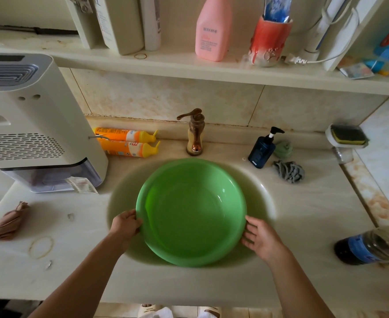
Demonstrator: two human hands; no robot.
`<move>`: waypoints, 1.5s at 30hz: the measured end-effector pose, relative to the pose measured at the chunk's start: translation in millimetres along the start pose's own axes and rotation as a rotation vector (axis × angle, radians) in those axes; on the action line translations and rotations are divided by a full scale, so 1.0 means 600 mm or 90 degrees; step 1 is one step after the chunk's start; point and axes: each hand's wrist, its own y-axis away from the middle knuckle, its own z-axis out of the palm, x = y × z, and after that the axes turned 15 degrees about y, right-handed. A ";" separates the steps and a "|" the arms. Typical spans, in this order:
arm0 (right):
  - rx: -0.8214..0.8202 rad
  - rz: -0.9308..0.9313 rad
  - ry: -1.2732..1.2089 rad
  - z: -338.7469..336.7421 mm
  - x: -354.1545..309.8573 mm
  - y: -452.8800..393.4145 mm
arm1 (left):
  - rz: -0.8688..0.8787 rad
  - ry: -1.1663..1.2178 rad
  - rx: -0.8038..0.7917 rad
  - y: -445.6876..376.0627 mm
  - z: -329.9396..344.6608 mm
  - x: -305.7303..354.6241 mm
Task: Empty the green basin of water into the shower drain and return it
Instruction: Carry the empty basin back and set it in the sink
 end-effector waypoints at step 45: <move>-0.021 0.041 -0.049 0.004 0.021 0.009 | -0.009 0.068 0.037 0.017 -0.015 -0.003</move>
